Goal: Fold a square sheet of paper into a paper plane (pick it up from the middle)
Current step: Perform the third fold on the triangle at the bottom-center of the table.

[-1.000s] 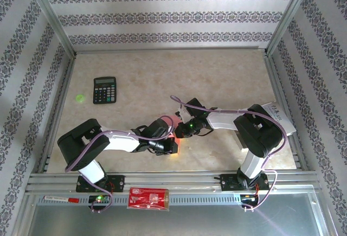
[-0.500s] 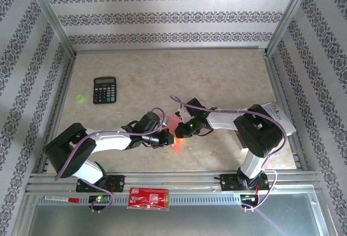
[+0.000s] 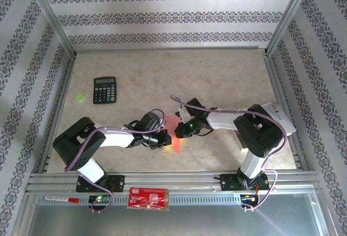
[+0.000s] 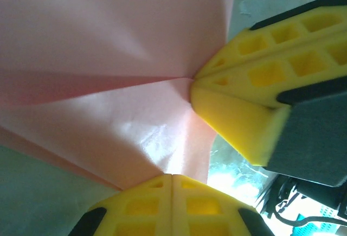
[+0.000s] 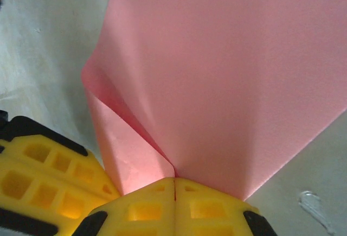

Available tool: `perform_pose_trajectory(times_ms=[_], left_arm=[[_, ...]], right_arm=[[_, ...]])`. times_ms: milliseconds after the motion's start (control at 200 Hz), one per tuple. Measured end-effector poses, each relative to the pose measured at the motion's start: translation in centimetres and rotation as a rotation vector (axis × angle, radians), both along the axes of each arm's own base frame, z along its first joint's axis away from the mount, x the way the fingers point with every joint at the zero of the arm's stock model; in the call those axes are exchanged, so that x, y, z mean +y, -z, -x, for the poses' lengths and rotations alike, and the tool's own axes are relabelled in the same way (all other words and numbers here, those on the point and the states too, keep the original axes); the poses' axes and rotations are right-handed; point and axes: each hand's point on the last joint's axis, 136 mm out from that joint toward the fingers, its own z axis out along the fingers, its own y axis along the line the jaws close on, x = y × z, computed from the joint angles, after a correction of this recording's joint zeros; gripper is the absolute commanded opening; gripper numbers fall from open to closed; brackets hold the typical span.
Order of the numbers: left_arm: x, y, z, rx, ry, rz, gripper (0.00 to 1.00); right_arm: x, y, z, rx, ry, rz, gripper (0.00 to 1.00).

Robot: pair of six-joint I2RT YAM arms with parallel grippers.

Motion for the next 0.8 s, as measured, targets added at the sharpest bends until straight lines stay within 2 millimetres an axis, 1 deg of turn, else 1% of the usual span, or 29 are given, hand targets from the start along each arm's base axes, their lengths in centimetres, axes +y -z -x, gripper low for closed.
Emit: perform_pose_trajectory(times_ms=[205, 330, 435, 610, 694, 804], left_arm=[[0.0, 0.0, 0.0, -0.010, 0.000, 0.010, 0.03], [-0.1, -0.8, -0.2, -0.028, -0.002, 0.028, 0.04], [0.1, -1.7, -1.0, -0.048, -0.020, 0.045, 0.04], [0.3, -2.3, -2.6, -0.075, -0.036, 0.044, 0.04], [0.2, -1.8, -2.8, -0.075, -0.034, 0.031, 0.04], [0.5, -0.6, -2.5, -0.051, -0.033, 0.003, 0.03]], right_arm=[[0.0, 0.0, 0.0, 0.001, 0.000, 0.000, 0.00], [0.0, 0.0, 0.0, 0.001, 0.000, 0.000, 0.00], [0.0, 0.0, 0.0, 0.001, 0.000, 0.000, 0.00], [0.1, 0.0, -0.1, 0.001, 0.000, -0.001, 0.00], [0.1, 0.0, 0.0, 0.001, 0.000, 0.000, 0.00], [0.0, 0.0, 0.0, 0.002, 0.000, 0.000, 0.00]])
